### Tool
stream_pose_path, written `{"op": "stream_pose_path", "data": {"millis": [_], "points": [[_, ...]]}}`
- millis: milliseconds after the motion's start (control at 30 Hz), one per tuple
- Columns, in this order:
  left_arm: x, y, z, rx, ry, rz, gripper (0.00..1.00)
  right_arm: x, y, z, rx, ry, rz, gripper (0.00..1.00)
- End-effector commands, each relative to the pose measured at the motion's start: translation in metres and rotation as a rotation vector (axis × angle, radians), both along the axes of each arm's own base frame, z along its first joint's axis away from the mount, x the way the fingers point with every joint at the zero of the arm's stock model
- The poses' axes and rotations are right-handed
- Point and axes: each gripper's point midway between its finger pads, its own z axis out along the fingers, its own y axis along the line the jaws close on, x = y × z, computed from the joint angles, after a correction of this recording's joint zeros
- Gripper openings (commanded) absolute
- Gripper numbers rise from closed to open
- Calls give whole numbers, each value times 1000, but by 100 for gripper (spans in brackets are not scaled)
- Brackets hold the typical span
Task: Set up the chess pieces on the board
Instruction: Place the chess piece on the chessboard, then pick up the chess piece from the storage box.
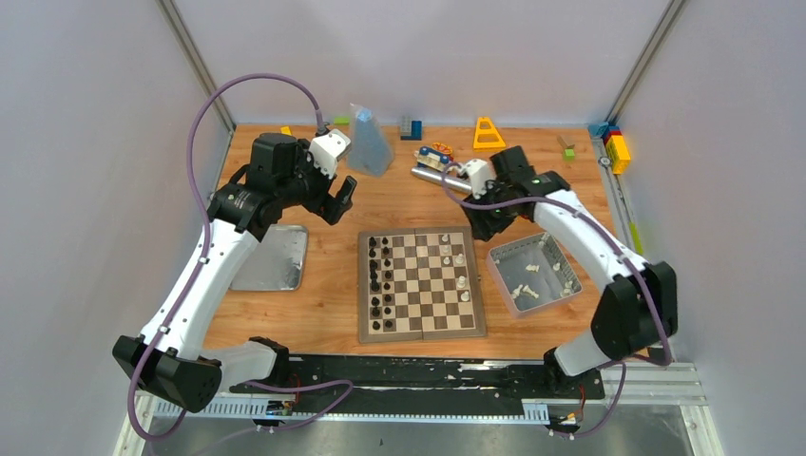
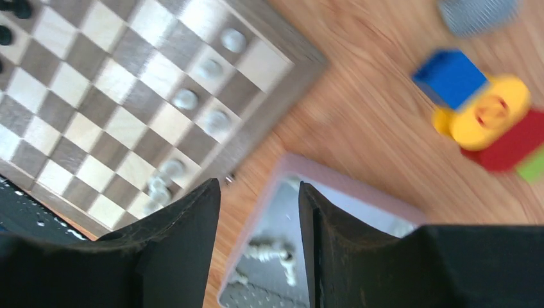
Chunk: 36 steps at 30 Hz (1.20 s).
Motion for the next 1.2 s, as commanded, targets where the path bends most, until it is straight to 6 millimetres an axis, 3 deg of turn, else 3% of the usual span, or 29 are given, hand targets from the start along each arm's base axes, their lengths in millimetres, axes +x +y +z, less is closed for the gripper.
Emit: {"op": "stream_pose_path", "data": {"millis": [0,167,400,700,1167], "points": [[1,-3,15,-27,-51,-21,100,-5,-65,11,6,-18,-171,48],[-1,-7,14,-37,-36,-39,100,-20,-137,-10,-59,22,-334,46],[-1,-10,13,-47,-25,-55,100,-25,-192,-52,-170,62,-465,41],[-2,-11,10,-46,-16,-62,100,-17,-211,-77,-259,67,-508,39],[-1,-11,9,-45,-11,-61,100,-17,-221,-88,-314,75,-502,39]]}}
